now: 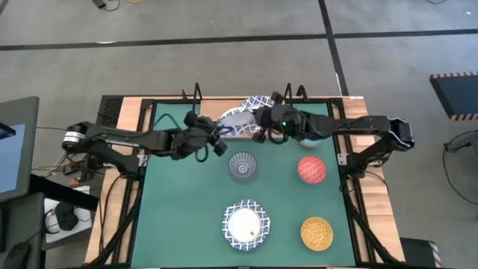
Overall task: Place and stack bowls onto a shelf
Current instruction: Stack the white bowl on top of the other white bowls on the shelf
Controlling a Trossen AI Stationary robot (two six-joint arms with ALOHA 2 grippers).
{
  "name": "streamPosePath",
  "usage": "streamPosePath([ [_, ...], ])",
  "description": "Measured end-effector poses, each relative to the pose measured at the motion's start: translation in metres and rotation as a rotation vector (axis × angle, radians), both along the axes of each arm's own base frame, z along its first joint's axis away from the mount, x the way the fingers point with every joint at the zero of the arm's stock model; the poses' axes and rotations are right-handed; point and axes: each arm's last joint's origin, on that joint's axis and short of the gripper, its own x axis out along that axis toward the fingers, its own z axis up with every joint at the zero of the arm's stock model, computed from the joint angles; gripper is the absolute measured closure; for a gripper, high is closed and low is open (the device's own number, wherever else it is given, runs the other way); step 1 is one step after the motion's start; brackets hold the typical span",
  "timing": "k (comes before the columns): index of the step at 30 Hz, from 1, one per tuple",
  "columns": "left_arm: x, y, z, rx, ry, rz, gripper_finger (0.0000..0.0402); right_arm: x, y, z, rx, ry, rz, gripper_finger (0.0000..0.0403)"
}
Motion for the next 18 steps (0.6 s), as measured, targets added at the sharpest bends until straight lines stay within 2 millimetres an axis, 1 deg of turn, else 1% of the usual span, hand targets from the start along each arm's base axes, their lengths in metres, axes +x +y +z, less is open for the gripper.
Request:
streamPosePath([
  [3, 0.005, 0.007, -0.008, 0.012, 0.051, 0.009, 0.0294, -0.01, -0.023, -0.001, 0.052, 0.095, -0.067, 0.0382],
  [6, 0.003, 0.009, -0.006, 0.014, 0.049, 0.01, 0.0278, -0.022, -0.047, -0.003, 0.126, 0.142, -0.116, 0.0382],
  [10, -0.005, 0.008, 0.005, 0.028, 0.021, -0.001, 0.0266, -0.037, -0.081, -0.003, 0.23, 0.098, -0.118, 0.0382],
  [13, -0.01, 0.007, 0.013, 0.024, -0.008, -0.015, 0.0264, -0.052, -0.107, -0.001, 0.333, 0.044, -0.1, 0.0382],
  [15, -0.012, 0.007, 0.014, 0.023, -0.011, -0.03, 0.0263, -0.062, -0.121, 0.001, 0.404, 0.01, -0.087, 0.0382],
  [18, -0.011, 0.006, 0.014, 0.026, 0.008, -0.067, 0.0263, -0.078, -0.137, 0.001, 0.511, -0.017, -0.083, 0.0382],
])
